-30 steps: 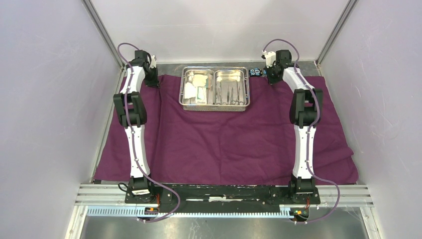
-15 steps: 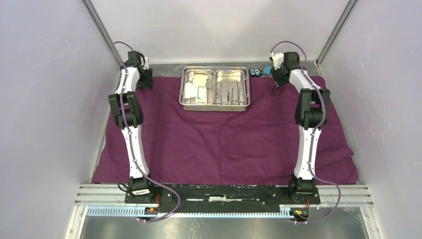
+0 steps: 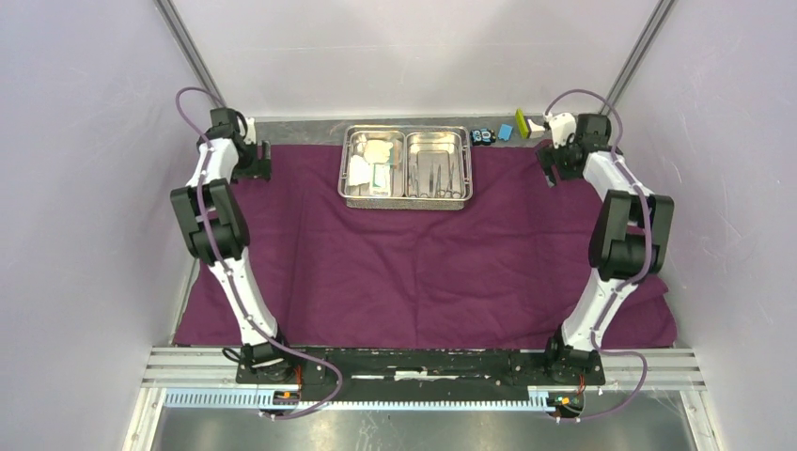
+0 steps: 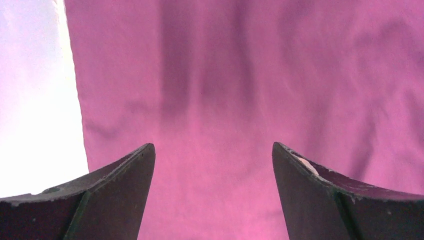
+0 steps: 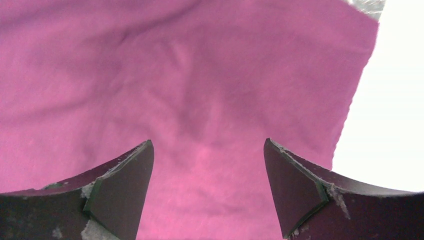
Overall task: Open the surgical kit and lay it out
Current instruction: Smooth out the surgical kit at the center of the board.
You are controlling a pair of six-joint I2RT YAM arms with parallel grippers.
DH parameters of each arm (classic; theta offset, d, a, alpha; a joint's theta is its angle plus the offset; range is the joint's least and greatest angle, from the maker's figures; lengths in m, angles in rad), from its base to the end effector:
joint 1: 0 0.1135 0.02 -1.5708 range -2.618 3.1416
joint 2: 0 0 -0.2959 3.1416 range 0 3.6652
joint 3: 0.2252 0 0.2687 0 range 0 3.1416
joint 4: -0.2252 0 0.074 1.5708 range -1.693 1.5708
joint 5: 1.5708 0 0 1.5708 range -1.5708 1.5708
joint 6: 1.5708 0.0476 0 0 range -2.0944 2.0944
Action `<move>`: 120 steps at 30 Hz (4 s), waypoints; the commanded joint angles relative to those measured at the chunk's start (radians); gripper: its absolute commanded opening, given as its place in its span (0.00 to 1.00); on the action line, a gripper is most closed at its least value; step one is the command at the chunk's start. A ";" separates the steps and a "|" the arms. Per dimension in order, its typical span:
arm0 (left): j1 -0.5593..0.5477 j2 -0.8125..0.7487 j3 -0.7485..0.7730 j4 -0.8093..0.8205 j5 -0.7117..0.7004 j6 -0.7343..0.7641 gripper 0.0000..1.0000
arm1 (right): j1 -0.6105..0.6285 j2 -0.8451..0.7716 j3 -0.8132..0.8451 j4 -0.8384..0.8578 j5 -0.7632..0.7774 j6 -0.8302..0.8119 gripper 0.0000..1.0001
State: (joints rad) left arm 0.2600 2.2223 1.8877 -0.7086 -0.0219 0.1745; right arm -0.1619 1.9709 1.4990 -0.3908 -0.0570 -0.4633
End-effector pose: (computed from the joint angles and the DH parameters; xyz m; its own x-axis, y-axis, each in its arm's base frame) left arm 0.5097 0.1367 0.2144 -0.8688 -0.0515 -0.4925 -0.1186 0.9873 0.1060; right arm 0.4691 -0.0739 0.2281 -0.7262 -0.3335 -0.6012 -0.2238 0.9415 -0.2520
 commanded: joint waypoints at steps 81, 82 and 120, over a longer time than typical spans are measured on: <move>0.268 -0.858 -0.958 -0.111 0.361 0.607 1.00 | -0.367 -0.941 -1.008 -0.253 0.217 -0.734 0.85; 0.268 -0.856 -0.960 -0.111 0.358 0.606 1.00 | -0.368 -0.954 -1.031 -0.243 0.255 -0.760 0.85; 0.135 -0.685 -0.669 -0.047 0.396 0.359 1.00 | -0.598 -0.944 -0.630 -0.409 -0.071 -0.677 0.86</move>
State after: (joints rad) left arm 0.4984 1.4731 1.0958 -0.7723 0.2241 0.7166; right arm -0.9688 0.9924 0.7929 -0.7845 0.0631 -1.3838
